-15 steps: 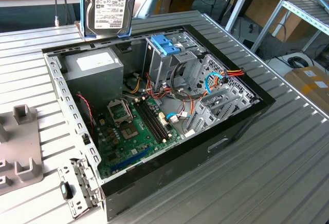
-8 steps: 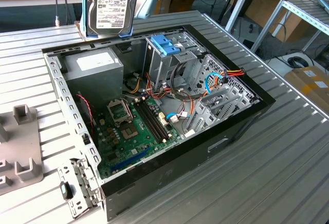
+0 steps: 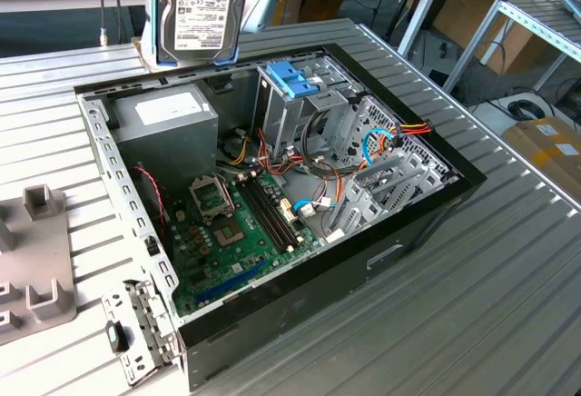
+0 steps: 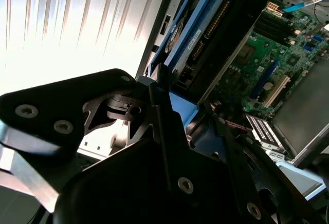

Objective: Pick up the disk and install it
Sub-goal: 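Pick up the disk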

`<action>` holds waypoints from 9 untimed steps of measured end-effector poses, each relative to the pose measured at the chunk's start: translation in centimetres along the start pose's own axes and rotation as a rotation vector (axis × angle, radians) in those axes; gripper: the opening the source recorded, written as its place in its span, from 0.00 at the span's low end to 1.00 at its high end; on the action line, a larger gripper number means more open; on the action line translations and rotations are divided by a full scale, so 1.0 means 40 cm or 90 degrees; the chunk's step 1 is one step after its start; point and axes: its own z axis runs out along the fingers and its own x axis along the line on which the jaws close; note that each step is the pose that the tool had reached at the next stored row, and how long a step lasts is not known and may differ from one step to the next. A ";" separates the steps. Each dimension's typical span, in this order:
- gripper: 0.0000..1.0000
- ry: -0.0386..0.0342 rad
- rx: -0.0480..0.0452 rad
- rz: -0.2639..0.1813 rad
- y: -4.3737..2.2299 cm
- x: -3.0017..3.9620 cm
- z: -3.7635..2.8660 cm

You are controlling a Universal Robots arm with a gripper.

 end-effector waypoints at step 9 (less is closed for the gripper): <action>0.37 0.0001 0.0000 0.000 -0.014 -0.002 0.000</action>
